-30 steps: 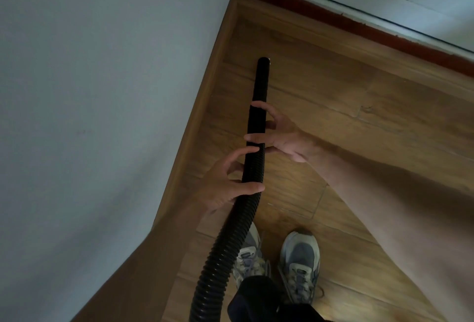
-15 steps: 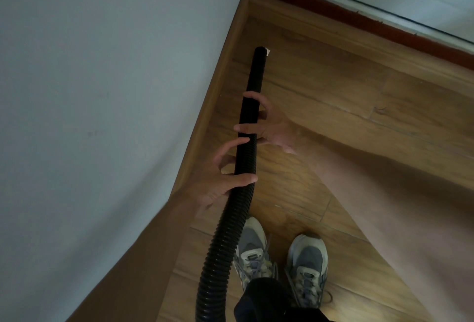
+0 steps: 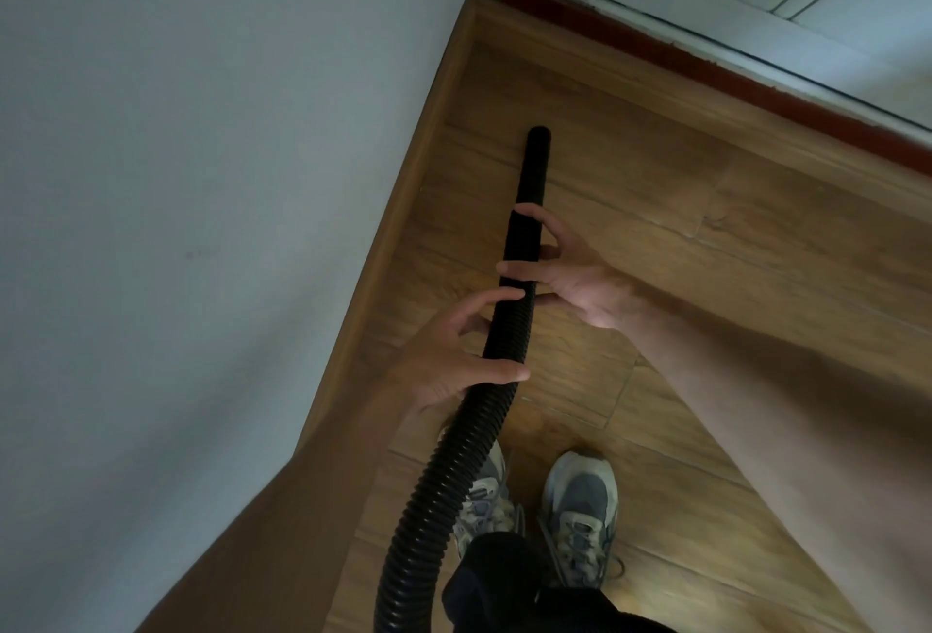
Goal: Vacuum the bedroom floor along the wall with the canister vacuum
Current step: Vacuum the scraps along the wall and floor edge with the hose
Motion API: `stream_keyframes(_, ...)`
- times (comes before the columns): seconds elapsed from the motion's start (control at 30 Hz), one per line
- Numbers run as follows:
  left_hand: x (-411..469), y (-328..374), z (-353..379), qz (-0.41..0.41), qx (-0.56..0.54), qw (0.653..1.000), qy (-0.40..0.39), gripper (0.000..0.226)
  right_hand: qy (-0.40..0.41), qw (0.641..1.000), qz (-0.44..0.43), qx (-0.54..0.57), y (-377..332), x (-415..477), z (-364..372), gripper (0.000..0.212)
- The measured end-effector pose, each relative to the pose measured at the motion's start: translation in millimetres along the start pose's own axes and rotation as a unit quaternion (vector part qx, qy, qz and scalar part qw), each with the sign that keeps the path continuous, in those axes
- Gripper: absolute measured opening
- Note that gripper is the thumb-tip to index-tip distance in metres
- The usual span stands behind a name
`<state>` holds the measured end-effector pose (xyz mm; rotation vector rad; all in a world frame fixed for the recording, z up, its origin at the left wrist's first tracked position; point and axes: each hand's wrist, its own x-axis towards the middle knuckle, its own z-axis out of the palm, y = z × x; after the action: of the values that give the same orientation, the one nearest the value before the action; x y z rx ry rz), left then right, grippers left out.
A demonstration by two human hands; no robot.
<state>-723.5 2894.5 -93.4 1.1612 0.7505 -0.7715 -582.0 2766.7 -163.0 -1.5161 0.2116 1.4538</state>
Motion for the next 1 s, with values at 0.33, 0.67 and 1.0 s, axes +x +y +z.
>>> stream_keyframes(0.33,-36,6,-10,-0.014,-0.007,1.0,0.02,0.075,-0.042,0.998,0.037,0.003,-14,-6,28,0.077)
stream_keyframes(0.67,-73,-25,-31,-0.017,-0.071,0.994,0.08,0.075,-0.116,0.99,0.059,-0.046,-10,10,87,0.079)
stream_keyframes(1.0,-64,-36,-24,-0.001,-0.11,0.991,0.073,0.072,-0.12,0.99,0.048,-0.065,-7,12,78,0.079)
